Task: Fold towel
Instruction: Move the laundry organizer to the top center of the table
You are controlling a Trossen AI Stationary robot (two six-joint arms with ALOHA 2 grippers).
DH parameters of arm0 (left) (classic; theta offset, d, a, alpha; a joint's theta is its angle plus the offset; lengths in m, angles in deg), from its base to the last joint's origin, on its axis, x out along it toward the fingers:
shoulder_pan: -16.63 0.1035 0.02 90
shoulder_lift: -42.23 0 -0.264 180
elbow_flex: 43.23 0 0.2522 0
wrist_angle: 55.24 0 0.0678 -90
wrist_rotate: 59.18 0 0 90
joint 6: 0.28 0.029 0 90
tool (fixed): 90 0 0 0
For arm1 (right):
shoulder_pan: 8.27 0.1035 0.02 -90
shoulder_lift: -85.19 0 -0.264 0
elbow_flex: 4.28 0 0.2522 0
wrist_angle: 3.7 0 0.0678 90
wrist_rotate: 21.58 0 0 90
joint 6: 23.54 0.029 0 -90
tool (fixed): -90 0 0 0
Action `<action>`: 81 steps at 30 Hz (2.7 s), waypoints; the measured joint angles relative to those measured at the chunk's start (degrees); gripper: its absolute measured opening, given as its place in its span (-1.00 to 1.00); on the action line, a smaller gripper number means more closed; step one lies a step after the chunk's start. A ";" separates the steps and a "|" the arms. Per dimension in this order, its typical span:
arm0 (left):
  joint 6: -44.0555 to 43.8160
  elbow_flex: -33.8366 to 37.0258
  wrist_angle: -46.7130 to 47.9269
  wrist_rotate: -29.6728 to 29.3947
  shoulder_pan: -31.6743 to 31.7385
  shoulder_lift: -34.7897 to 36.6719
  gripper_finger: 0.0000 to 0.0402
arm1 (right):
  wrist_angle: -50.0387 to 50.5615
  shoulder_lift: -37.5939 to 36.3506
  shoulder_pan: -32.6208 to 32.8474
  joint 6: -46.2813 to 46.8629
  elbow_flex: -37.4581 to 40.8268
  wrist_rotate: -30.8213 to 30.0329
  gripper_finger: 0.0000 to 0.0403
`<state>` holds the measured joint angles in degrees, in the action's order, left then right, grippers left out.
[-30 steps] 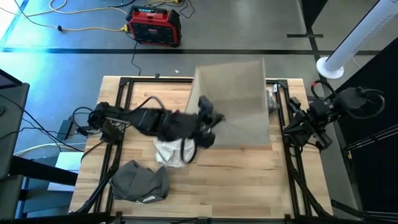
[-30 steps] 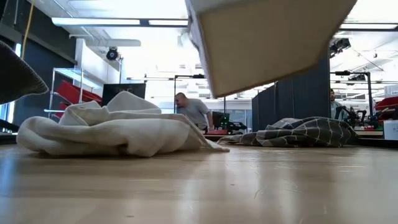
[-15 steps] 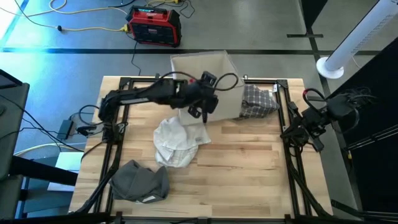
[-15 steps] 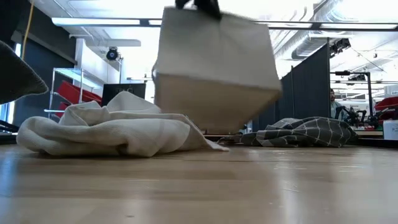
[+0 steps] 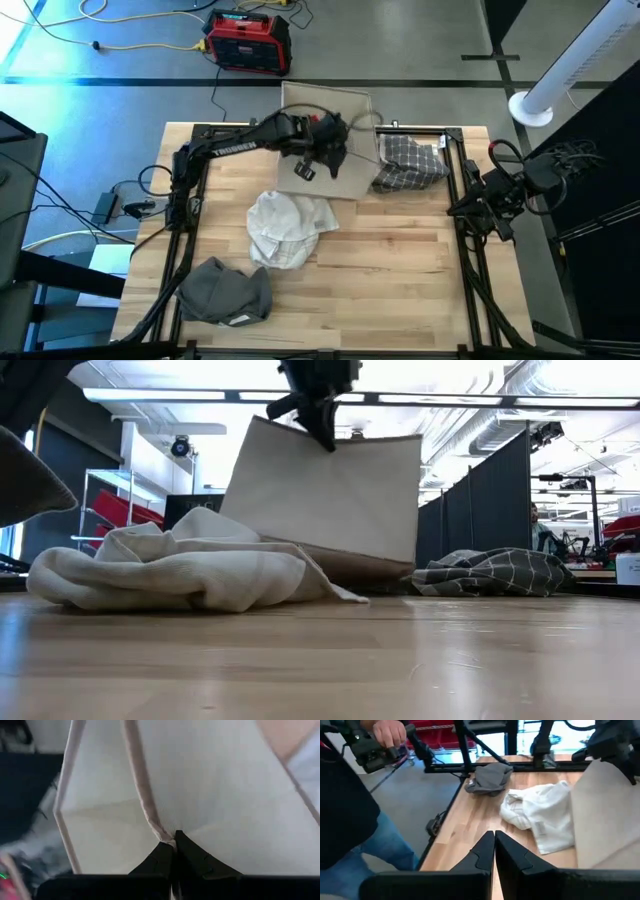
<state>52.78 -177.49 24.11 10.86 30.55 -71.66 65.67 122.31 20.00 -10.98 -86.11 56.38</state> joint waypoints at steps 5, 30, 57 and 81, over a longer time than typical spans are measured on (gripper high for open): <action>0.12 5.33 -0.59 9.07 4.50 0.18 -0.99 | 0.03 0.00 0.02 0.35 0.00 -0.17 -1.00; 7.69 11.60 -8.23 -28.71 -7.85 9.87 -0.99 | 0.49 0.02 0.00 3.51 0.02 -1.43 -1.00; 15.18 32.40 -28.78 -23.54 -0.80 11.62 -0.99 | 0.75 0.04 0.00 3.99 0.04 -2.83 -1.00; 8.70 36.72 -18.68 -16.76 -8.93 15.57 -0.99 | 1.38 0.04 0.00 0.89 0.04 -4.50 -1.00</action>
<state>61.49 -140.77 5.44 -5.89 21.62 -56.09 67.05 122.35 20.00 -10.09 -86.07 51.88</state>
